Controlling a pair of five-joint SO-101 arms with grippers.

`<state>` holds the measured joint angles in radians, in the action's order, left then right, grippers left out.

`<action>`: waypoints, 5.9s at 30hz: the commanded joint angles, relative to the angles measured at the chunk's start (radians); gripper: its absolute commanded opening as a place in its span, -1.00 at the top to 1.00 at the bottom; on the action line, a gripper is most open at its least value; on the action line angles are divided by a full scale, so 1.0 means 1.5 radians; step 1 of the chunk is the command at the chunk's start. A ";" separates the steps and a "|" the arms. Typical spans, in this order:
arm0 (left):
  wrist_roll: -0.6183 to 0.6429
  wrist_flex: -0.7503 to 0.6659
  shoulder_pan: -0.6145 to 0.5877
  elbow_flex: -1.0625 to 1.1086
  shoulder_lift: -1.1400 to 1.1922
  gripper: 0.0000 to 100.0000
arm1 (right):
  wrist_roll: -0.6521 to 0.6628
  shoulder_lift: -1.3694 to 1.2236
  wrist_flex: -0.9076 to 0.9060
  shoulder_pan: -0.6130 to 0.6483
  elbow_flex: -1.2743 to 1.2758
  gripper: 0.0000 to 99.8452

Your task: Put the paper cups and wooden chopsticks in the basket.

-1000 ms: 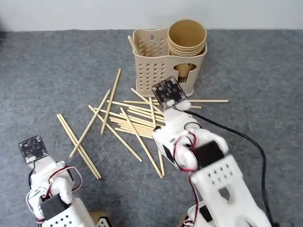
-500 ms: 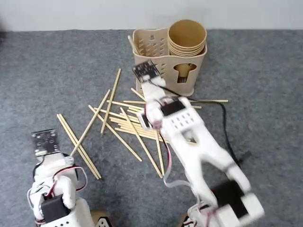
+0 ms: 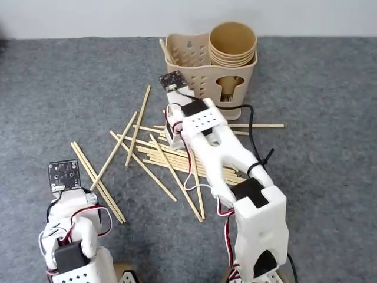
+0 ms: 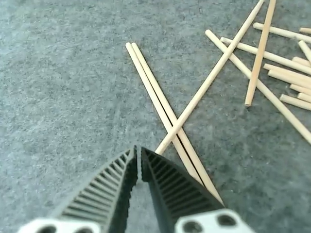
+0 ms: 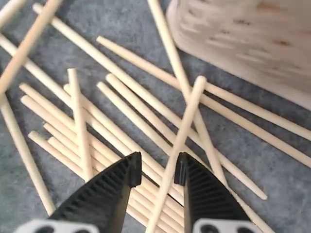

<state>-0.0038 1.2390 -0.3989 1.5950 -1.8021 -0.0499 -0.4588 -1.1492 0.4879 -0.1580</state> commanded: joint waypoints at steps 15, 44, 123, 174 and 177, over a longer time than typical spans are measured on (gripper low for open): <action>-0.012 -0.017 0.003 0.001 -0.011 0.97 | -0.008 -0.076 -0.012 -0.012 -0.038 0.90; -0.013 -0.031 0.004 0.017 -0.011 0.97 | -0.004 0.377 -0.198 0.087 -0.128 0.98; -0.014 -0.032 0.000 0.018 -0.011 0.97 | 0.037 0.032 -0.161 0.143 -0.111 0.71; -0.014 -0.032 0.000 0.018 -0.011 0.97 | 0.127 0.340 -0.050 0.085 -0.118 0.98; -0.014 -0.032 0.000 0.018 -0.011 0.97 | 0.134 0.390 0.010 0.083 -0.118 0.98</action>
<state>-0.0146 1.2160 -0.3989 1.6241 -1.8021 0.1297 0.0138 -1.2152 0.6322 -0.3053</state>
